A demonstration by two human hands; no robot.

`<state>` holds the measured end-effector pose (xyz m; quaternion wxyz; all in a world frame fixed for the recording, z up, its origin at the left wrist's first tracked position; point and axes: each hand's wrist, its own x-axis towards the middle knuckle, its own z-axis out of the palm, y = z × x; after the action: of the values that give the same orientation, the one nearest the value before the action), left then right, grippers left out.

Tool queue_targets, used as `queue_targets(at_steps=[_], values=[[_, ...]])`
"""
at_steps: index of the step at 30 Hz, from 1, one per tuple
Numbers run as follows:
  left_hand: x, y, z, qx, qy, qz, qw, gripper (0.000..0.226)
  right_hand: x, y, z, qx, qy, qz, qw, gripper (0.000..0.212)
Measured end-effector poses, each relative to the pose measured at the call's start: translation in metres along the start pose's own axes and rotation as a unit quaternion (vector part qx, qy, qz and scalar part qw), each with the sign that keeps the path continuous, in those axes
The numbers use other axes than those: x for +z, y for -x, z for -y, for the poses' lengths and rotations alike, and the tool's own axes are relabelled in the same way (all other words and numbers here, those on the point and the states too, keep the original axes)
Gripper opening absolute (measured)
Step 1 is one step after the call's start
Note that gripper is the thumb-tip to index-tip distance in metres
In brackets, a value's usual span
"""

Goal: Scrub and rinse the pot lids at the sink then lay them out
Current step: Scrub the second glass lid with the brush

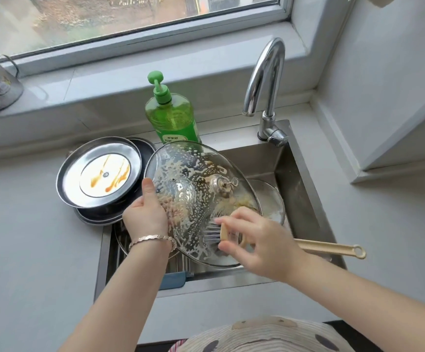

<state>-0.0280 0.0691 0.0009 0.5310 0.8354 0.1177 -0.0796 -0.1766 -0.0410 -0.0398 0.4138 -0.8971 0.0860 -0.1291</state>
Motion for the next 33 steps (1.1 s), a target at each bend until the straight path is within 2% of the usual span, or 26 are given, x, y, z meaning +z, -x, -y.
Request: queue_targets(at_steps=[3, 4, 6, 8, 10, 13, 14, 16, 18, 19, 21, 23, 24, 25, 28, 29, 30, 31, 32, 33], values=[[0.003, 0.002, 0.004, -0.013, 0.027, 0.017, 0.999, 0.048, -0.019, -0.026, -0.031, 0.140, -0.002, -0.065, 0.988, 0.014], [0.005, 0.003, 0.003, -0.018, 0.034, 0.018, 0.999, 0.046, -0.020, -0.033, -0.034, 0.163, -0.003, -0.077, 0.984, 0.009], [0.008, 0.004, 0.000, -0.014, 0.038, 0.016, 0.999, 0.047, -0.013, -0.031, -0.019, 0.116, -0.011, -0.072, 0.991, 0.019], [0.007, 0.003, -0.004, 0.000, 0.029, 0.006, 1.000, 0.054, -0.004, -0.008, 0.003, 0.006, -0.021, -0.018, 1.000, 0.036], [0.004, 0.001, -0.006, 0.003, 0.020, -0.006, 1.000, 0.056, -0.005, 0.007, -0.003, -0.012, -0.014, 0.028, 0.999, 0.037], [0.003, -0.002, -0.004, -0.012, 0.043, -0.011, 0.999, 0.056, -0.017, -0.009, -0.035, 0.144, -0.024, -0.053, 0.988, 0.020], [0.005, -0.002, -0.004, -0.012, 0.050, -0.014, 0.999, 0.056, -0.016, -0.015, -0.037, 0.168, -0.024, -0.069, 0.983, 0.018], [0.008, -0.004, -0.006, -0.007, 0.054, -0.019, 0.998, 0.056, -0.007, -0.017, -0.018, 0.097, -0.015, -0.078, 0.992, 0.028], [0.009, -0.009, -0.004, -0.013, 0.045, -0.022, 0.999, 0.054, 0.000, 0.000, 0.005, -0.014, -0.026, -0.016, 0.999, 0.038], [0.007, -0.014, 0.000, -0.019, 0.040, -0.025, 0.999, 0.053, 0.001, 0.009, 0.005, -0.034, -0.028, 0.013, 0.999, 0.040], [0.005, -0.021, 0.006, -0.034, 0.058, -0.017, 0.998, 0.053, -0.004, 0.012, -0.012, 0.005, -0.029, -0.005, 1.000, 0.037], [0.006, -0.023, 0.009, -0.041, 0.076, -0.012, 0.996, 0.053, -0.008, 0.002, -0.031, 0.118, -0.042, -0.069, 0.990, 0.030], [0.007, -0.022, 0.007, -0.040, 0.078, -0.014, 0.996, 0.052, -0.006, -0.002, -0.033, 0.148, -0.043, -0.073, 0.985, 0.029], [0.008, -0.022, 0.006, -0.041, 0.079, -0.016, 0.996, 0.051, -0.003, -0.004, -0.026, 0.135, -0.029, -0.068, 0.988, 0.030], [0.008, -0.020, 0.004, -0.043, 0.077, -0.017, 0.996, 0.053, 0.003, 0.006, -0.003, -0.004, -0.012, -0.011, 1.000, 0.038], [0.007, -0.021, 0.005, -0.043, 0.077, -0.015, 0.996, 0.053, 0.001, 0.011, -0.007, -0.004, -0.018, 0.006, 1.000, 0.036], [0.006, -0.022, 0.006, -0.046, 0.080, -0.009, 0.996, 0.053, -0.004, 0.011, -0.016, 0.034, -0.024, 0.008, 0.999, 0.031], [0.005, -0.025, 0.007, -0.053, 0.082, -0.004, 0.995, 0.053, -0.009, 0.009, -0.030, 0.112, -0.049, -0.003, 0.992, 0.023], [0.003, -0.027, 0.006, -0.061, 0.081, 0.000, 0.995, 0.052, -0.015, 0.007, -0.049, 0.222, -0.095, -0.023, 0.970, 0.017], [0.001, -0.031, 0.006, -0.076, 0.076, 0.007, 0.994, 0.051, -0.021, 0.007, -0.066, 0.341, -0.165, -0.051, 0.924, 0.014]])
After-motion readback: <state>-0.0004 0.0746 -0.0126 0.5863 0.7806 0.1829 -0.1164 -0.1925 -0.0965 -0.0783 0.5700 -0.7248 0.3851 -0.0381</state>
